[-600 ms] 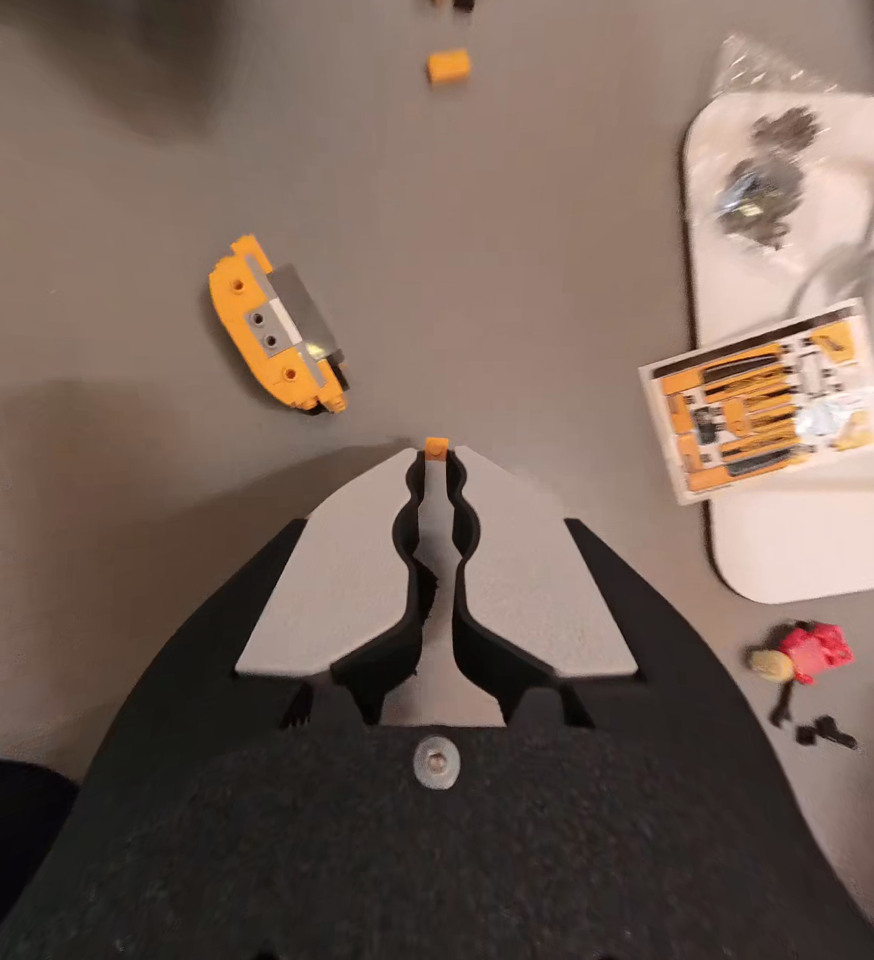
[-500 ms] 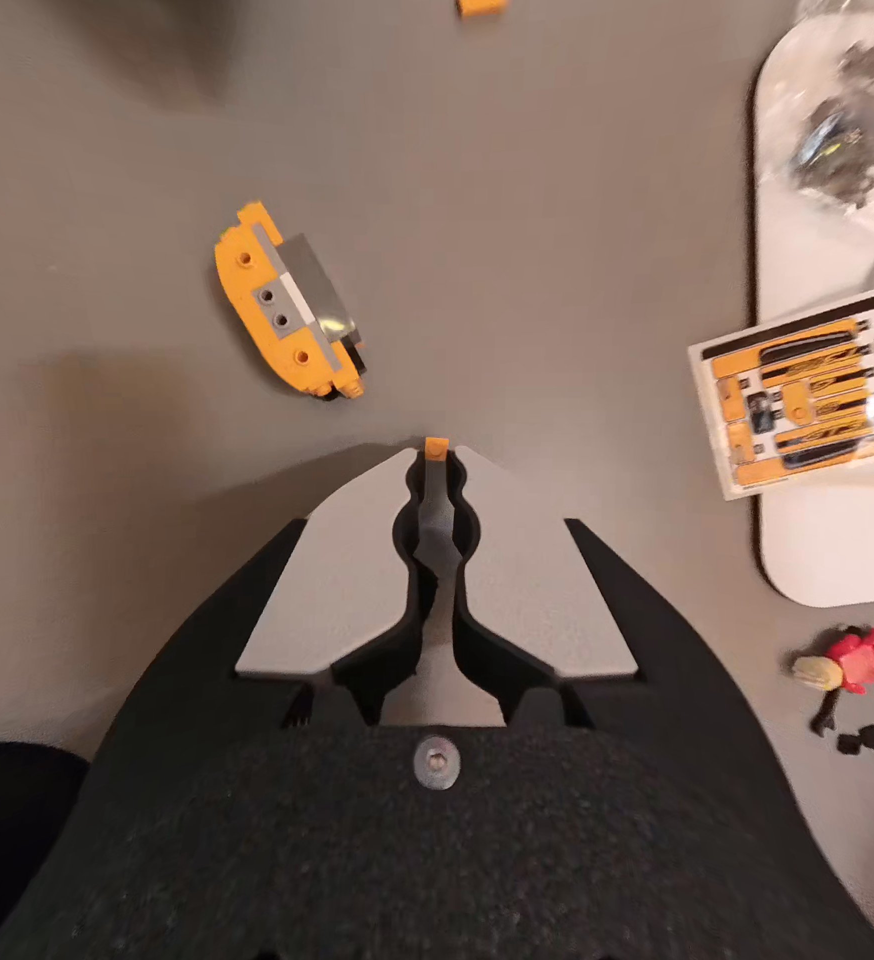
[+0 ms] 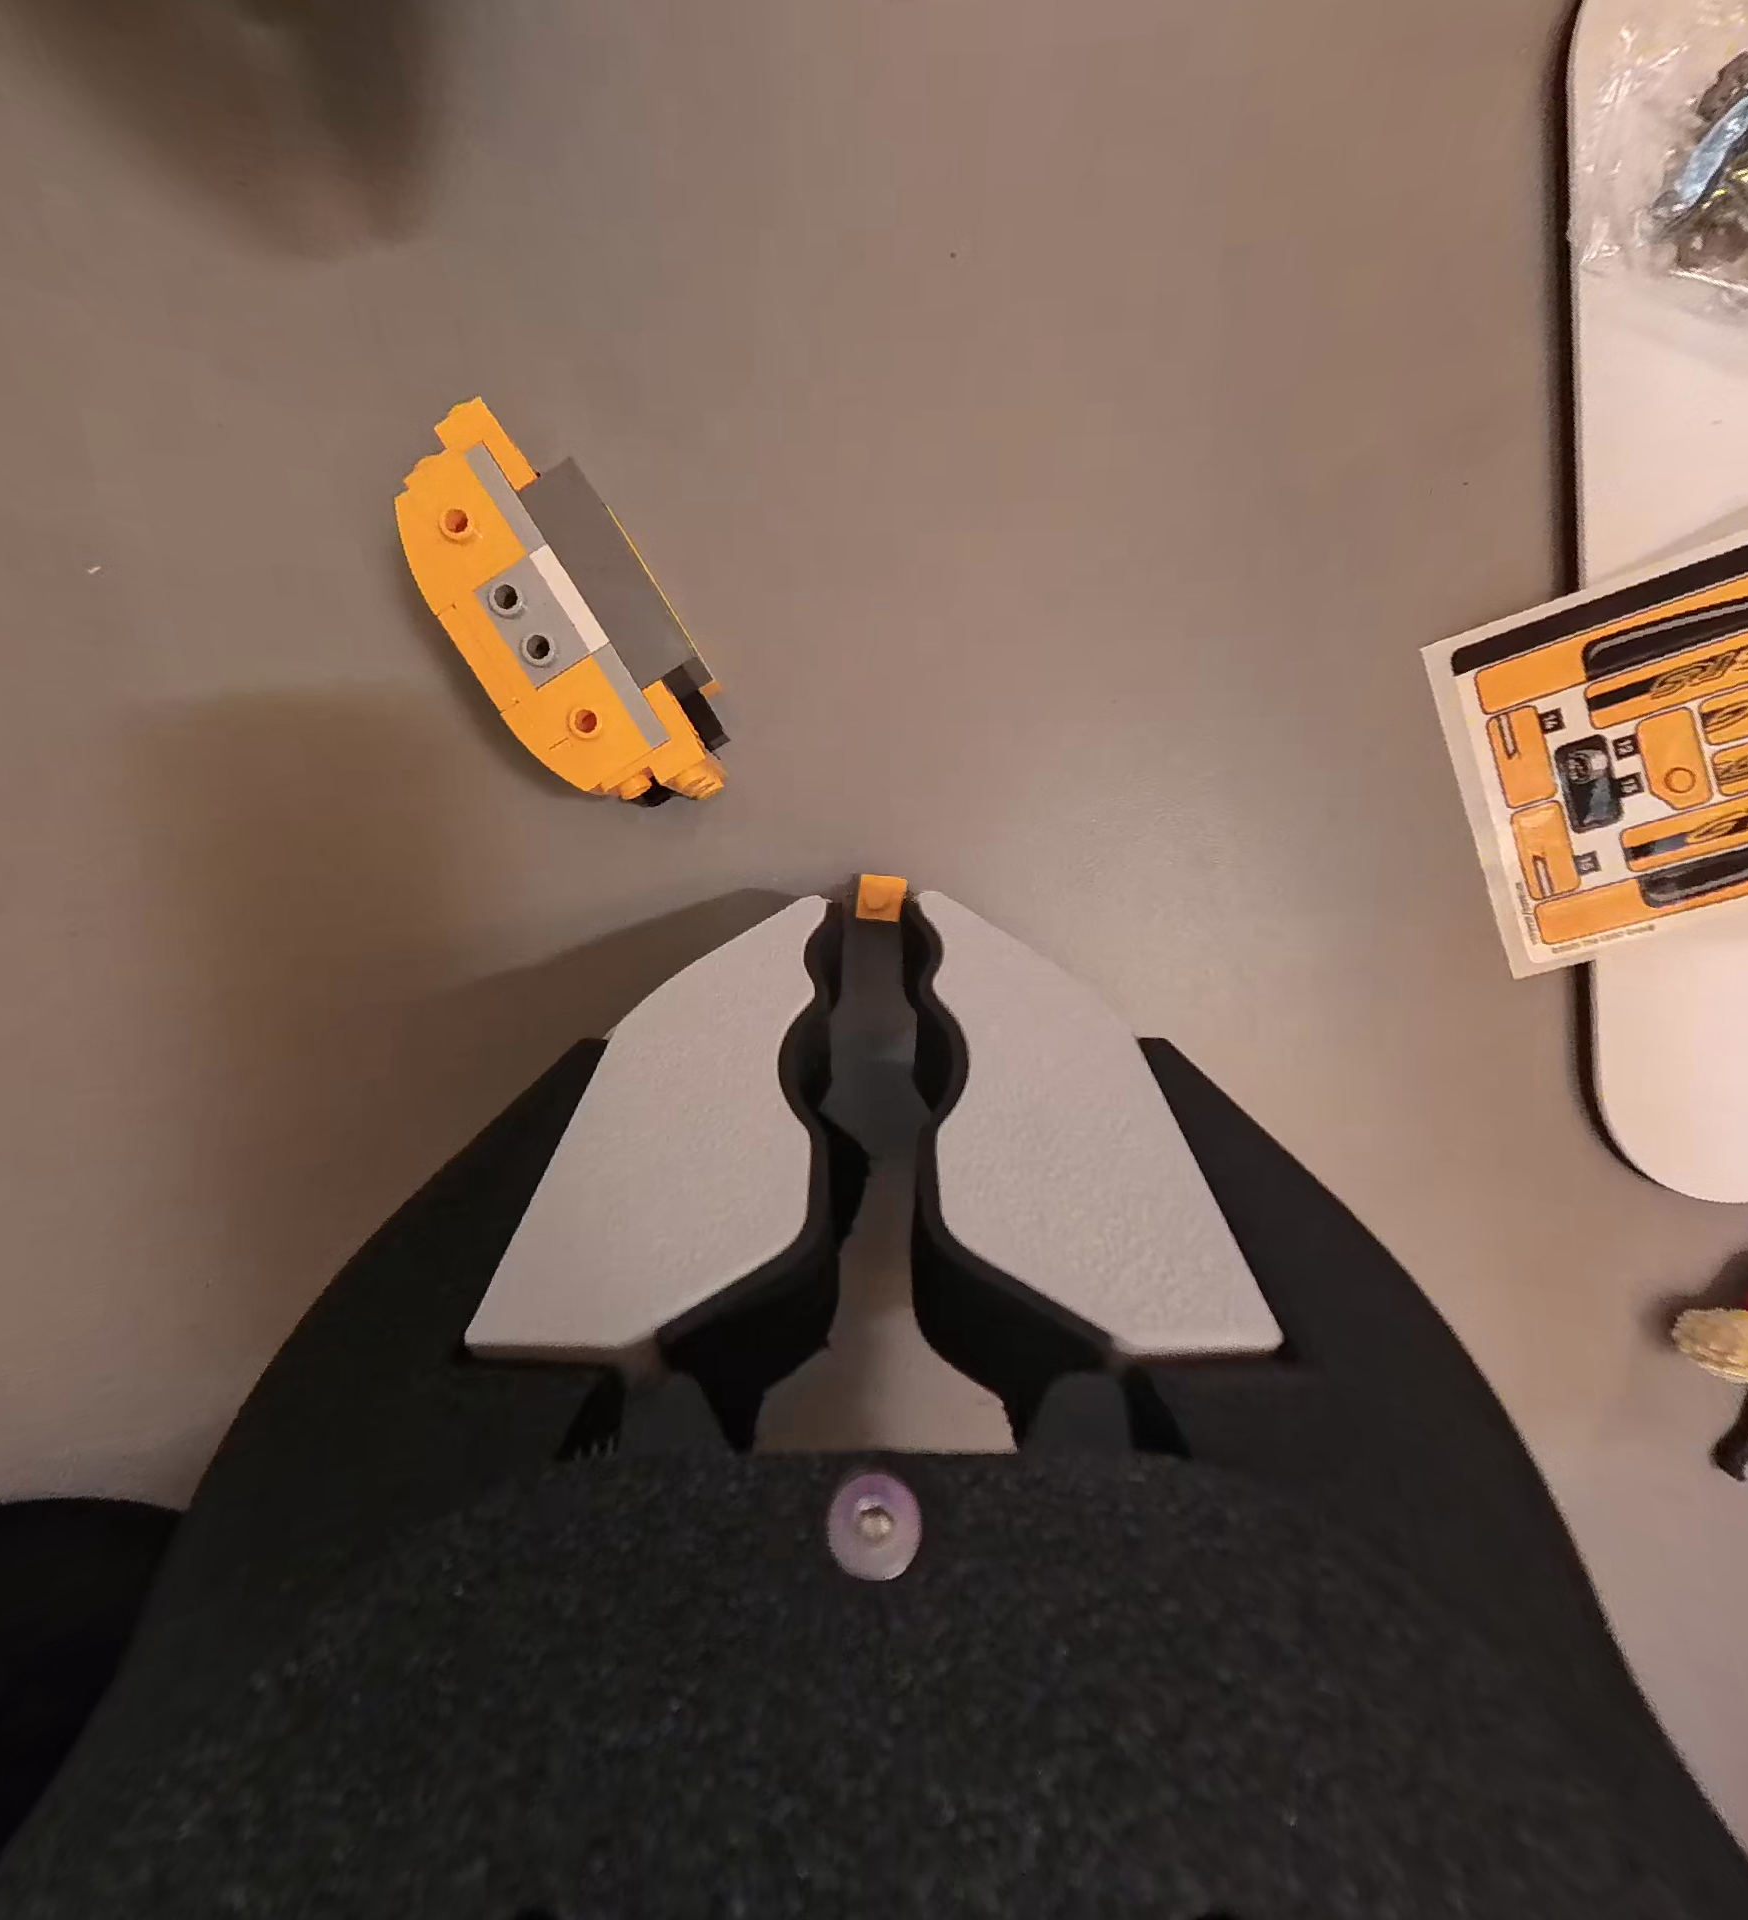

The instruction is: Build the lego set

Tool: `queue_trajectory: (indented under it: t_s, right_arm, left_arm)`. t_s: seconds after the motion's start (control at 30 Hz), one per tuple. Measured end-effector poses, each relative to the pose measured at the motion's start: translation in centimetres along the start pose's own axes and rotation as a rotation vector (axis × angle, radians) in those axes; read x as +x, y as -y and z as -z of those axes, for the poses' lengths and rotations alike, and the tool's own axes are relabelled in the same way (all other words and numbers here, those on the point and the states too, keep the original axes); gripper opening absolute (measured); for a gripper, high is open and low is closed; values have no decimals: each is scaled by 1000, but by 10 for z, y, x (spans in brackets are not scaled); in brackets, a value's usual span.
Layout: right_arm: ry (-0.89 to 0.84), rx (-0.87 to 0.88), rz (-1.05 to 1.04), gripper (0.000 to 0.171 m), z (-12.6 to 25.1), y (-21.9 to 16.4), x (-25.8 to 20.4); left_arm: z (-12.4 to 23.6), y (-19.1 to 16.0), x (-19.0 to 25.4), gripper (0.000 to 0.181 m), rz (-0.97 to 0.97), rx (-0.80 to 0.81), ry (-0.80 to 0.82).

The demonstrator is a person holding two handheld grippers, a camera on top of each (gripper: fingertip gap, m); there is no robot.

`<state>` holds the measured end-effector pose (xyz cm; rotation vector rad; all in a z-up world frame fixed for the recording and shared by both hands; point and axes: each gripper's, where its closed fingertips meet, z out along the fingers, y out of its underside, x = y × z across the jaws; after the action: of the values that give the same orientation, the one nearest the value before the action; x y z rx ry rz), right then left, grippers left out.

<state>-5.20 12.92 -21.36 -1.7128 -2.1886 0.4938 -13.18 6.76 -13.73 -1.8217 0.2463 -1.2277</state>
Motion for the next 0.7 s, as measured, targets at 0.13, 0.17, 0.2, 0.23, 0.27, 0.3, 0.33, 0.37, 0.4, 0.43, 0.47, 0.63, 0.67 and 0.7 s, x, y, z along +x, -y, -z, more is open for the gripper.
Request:
queue_trajectory:
  t_s: [0.13, 0.17, 0.2, 0.23, 0.27, 0.3, 0.33, 0.37, 0.4, 0.43, 0.47, 0.63, 0.67, 0.7]
  right_arm:
    - [5, 11, -5, 16, 0, 1, -1]
    - [6, 12, -7, 16, 0, 1, -1]
    - [4, 14, -8, 17, -1, 1, 0]
    - [6, 16, -10, 17, 0, 1, -1]
    - [8, 17, -11, 19, 0, 1, -1]
    - [10, 20, -12, 21, 0, 1, -1]
    - [11, 24, -15, 22, 1, 1, -1]
    - [5, 32, -19, 24, 3, 2, 0]
    - [-1, 46, -23, 26, 5, 2, 2]
    - [-9, 64, -29, 29, 8, 4, 3]
    - [-17, 87, -35, 30, 12, 6, 5]
    - [-98, 208, -41, 33, 40, 19, 8]
    - [-120, 233, -39, 33, 46, 22, 7]
    - [-149, 258, -38, 33, 51, 25, 7]
  left_arm:
    - [0, -1, 0, 7, 0, -5, -2]
    - [-1, -1, 0, 7, -1, -6, -2]
    - [-1, -1, 0, 7, -2, -7, -2]
    - [-1, -1, 1, 7, -2, -9, -2]
    - [-1, -1, 1, 7, -2, -10, -3]
    - [-1, -2, 1, 7, -3, -11, -3]
    - [-1, -2, 1, 7, -3, -11, -3]
    - [-1, -2, 1, 7, -3, -12, -3]
    - [-1, -2, 1, 7, -3, -12, -3]
    - [-1, -2, 1, 7, -3, -11, -3]
    - [-1, -2, 1, 7, -3, -10, -3]
    - [2, 1, -2, 5, -29, 4, 22]
    - [3, 2, -3, 5, -43, 8, 35]
    - [4, 4, -4, 4, -59, 15, 50]
